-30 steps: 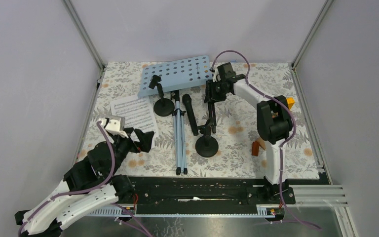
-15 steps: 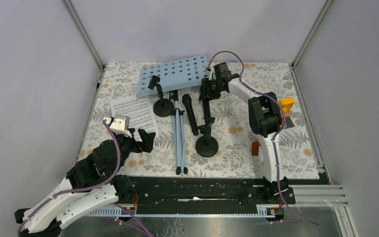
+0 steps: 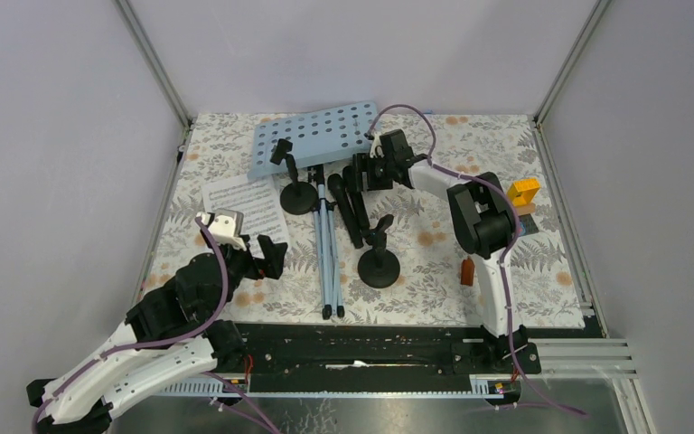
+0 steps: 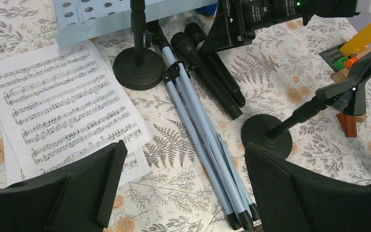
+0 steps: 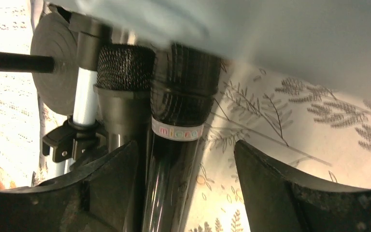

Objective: Pack up the instrument practice props

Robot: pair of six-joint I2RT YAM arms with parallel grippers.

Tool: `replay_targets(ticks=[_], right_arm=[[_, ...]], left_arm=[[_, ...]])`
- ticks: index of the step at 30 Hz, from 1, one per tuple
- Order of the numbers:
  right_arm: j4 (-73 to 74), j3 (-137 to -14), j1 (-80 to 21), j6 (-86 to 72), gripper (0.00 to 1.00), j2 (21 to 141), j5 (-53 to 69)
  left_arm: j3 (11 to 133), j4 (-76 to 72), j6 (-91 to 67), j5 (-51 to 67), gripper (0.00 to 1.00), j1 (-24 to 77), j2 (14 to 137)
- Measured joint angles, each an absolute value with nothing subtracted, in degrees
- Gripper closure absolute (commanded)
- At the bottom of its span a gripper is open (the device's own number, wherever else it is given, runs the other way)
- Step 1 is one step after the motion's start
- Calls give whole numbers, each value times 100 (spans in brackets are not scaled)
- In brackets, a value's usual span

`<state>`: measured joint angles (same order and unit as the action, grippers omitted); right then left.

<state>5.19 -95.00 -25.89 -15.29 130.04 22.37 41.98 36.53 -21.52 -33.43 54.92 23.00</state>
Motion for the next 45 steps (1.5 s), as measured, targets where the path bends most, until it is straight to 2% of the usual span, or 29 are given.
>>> replay_targets(ticks=[9,14,21,23,27,32,35,39,45], right_arm=[[478,-8514,-2593,-1592,17,12095,1682],[-49,-7391,-2545,-1741,14,10665,1177],[-1546,-4670,-2314,-1922,10,7758,486],[-1957,-3769,-2314,-1863,9,7004,552],[-2823,-2069,-2316,-1712,1,5669,978],[-4587,-176,-2324,-1564,0,4077,1472],[-5061,-58,-2329,-1374,1,3935,1933],[-5594,-233,-2504,-1129,2,4338,2475],[-5706,-670,-3511,-408,7,5365,2449]], left_arm=[[4198,3658,-2152,-3343,1,5492,2338],[4198,3656,-2152,-3343,1,5492,2338],[4198,3656,-2152,-3343,1,5492,2335],[4198,3656,-2152,-3343,1,5492,2338],[4198,3656,-2152,-3339,1,5492,2338],[4198,3653,-2152,-3332,1,5492,2401],[4198,3649,-2150,-3312,1,5492,2456],[4198,3640,-2147,-3275,1,5492,2508],[4198,3625,-2147,-3203,1,5492,2600]])
